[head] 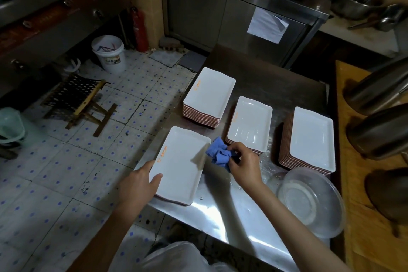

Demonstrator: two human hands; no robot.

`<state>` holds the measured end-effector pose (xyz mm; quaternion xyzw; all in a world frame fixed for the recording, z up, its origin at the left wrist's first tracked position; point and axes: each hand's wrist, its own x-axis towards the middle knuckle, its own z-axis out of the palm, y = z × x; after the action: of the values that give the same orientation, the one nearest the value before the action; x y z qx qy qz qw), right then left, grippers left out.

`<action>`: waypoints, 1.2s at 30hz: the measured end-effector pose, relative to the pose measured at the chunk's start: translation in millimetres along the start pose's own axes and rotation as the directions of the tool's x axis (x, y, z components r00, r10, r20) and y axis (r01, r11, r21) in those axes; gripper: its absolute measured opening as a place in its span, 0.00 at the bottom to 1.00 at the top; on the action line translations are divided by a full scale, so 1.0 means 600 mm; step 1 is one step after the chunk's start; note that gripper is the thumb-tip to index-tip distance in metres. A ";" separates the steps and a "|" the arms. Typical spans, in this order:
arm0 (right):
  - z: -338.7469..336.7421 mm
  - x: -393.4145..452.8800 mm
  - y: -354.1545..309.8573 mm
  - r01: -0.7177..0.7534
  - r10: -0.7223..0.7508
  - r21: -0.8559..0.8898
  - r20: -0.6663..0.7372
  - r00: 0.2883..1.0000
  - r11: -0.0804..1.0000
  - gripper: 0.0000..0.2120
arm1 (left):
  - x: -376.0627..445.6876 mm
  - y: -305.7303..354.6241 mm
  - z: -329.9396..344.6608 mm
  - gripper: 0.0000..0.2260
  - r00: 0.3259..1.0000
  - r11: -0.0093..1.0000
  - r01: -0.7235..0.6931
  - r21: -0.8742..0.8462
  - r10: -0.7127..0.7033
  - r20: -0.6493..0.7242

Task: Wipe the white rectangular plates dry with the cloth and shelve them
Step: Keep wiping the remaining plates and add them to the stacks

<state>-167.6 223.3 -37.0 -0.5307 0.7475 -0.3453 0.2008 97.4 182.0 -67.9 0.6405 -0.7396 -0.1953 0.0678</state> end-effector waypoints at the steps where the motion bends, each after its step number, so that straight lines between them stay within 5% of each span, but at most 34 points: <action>1: -0.002 0.000 0.002 -0.010 0.010 0.002 -0.009 1.000 1.000 0.10 | 0.005 0.003 0.002 0.21 1.000 1.000 -0.002 -0.003 0.002 -0.006; 7: -0.022 -0.003 0.028 -0.061 0.062 0.014 -0.066 0.996 0.998 0.09 | 0.044 0.045 0.007 0.21 0.996 0.997 -0.078 -0.015 0.078 -0.035; 16: -0.071 -0.011 0.053 -0.186 0.187 0.019 -0.184 0.965 0.982 0.12 | 0.152 0.218 0.054 0.16 0.917 0.929 -0.360 -0.088 0.370 0.149; 22: -0.093 -0.010 0.073 -0.239 0.242 0.042 -0.256 0.936 0.970 0.10 | 0.218 0.302 0.086 0.14 0.872 0.900 -0.420 -0.116 0.436 0.222; 27: -0.097 -0.019 0.089 -0.282 0.305 0.120 -0.305 0.902 0.952 0.10 | 0.244 0.334 0.113 0.24 0.873 0.933 -0.348 -0.087 0.357 0.333; 36: -0.098 -0.047 0.099 -0.293 0.288 0.048 -0.391 0.874 0.955 0.14 | 0.266 0.337 0.142 0.22 0.898 0.968 -0.178 -0.178 0.233 0.372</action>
<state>-235.5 279.4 -42.3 -0.3335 0.8456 -0.4063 0.0925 -145.6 64.4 -93.8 0.5005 -0.7863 -0.3618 -0.0161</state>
